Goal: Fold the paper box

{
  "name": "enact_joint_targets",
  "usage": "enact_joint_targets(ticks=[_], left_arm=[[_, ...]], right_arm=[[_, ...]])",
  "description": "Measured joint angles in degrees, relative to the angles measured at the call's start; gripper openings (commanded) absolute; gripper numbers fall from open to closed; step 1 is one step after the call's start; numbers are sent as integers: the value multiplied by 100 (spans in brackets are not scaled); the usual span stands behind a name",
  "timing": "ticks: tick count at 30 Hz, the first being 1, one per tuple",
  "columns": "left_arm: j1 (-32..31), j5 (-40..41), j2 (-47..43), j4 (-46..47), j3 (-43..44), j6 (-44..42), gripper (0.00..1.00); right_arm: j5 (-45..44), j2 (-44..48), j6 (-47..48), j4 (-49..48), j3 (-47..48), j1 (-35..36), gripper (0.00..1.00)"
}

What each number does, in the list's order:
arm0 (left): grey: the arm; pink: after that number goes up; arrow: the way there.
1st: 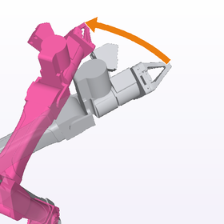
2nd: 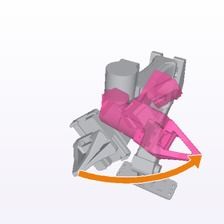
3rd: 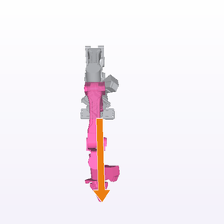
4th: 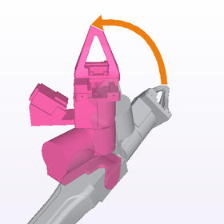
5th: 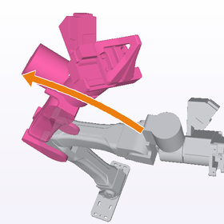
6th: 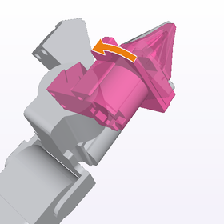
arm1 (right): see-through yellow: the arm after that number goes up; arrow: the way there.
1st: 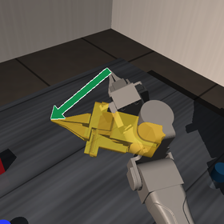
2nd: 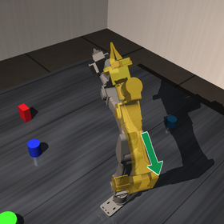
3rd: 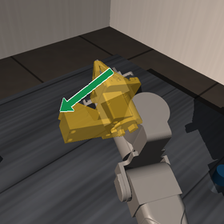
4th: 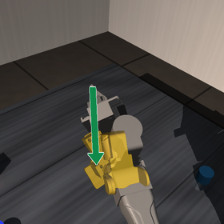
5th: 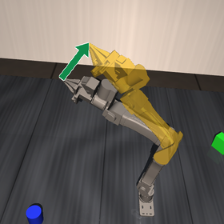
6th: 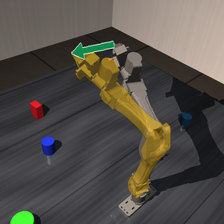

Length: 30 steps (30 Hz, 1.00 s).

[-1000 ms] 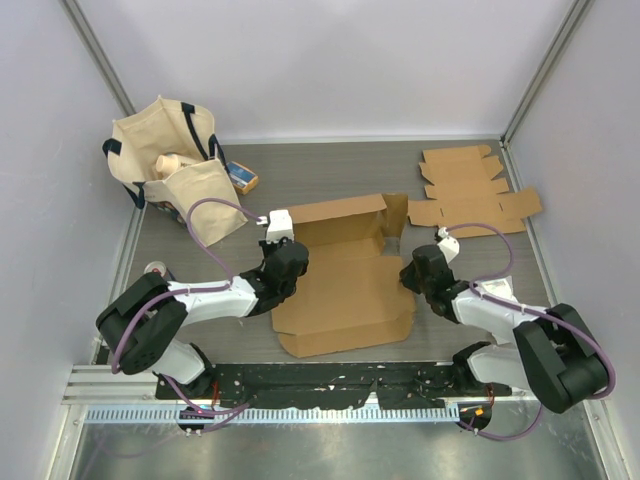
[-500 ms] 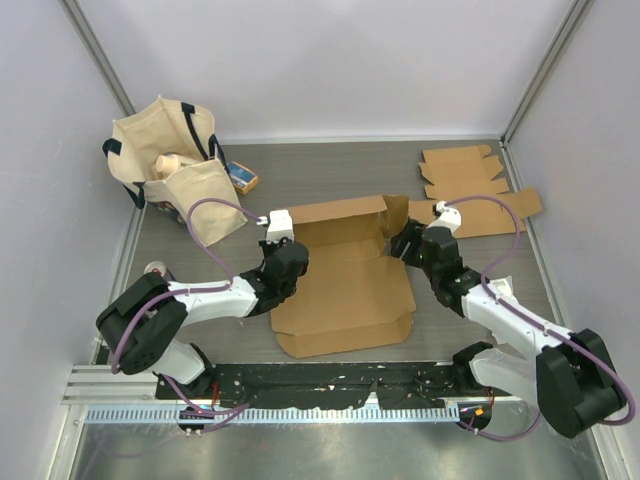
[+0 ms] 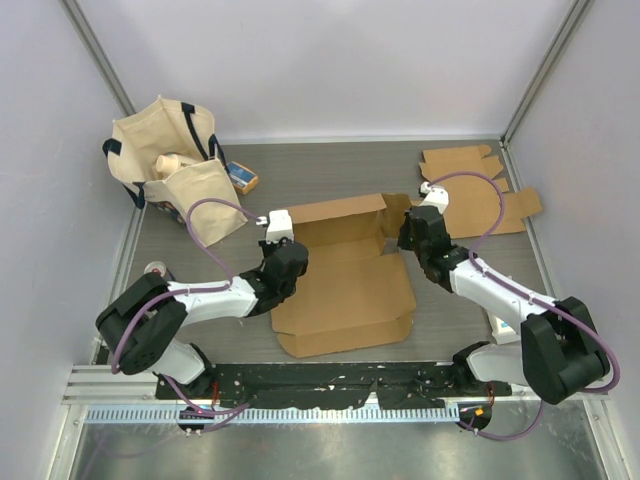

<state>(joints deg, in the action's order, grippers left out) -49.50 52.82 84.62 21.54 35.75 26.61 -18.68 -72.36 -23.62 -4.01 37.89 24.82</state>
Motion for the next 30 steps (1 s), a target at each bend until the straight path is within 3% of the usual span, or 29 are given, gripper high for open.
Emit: enact_joint_targets(ticks=[2, 3, 5, 6, 9, 12, 19, 23, 26, 30], left_arm=[[0, 2, 0, -2, 2, -2, 2], [0, 2, 0, -9, 2, -2, 17], [0, -2, -17, -52, 4, -2, 29], [0, -44, -44, -122, 9, -9, 41], [0, -232, -264, -369, -20, -68, 60], [0, -540, -933, -573, -205, -94, 69], [-2, -1528, -3440, -1453, -656, 243, 65], [-39, -2481, -4249, -1453, -817, 315, 61], [-234, -3062, -3654, -1047, -741, 271, 56], [-748, -3591, -1628, -450, -201, 26, 29]], right_arm=[[-17, 13, -11, 120, 44, 31, 2], [-15, 37, -31, 203, 63, 42, 2], [-9, 76, -81, 308, 87, 48, 2], [4, 94, -120, 328, 92, 48, 2], [39, 120, -278, 348, 92, 50, 2], [44, 120, -459, 361, 92, 57, 2], [-26, 125, -811, 568, 144, 72, 2], [-57, 122, -918, 669, 225, 127, 2], [-94, 96, -1003, 754, 289, 181, 3], [-131, -39, -1106, 973, 487, 240, 4]])
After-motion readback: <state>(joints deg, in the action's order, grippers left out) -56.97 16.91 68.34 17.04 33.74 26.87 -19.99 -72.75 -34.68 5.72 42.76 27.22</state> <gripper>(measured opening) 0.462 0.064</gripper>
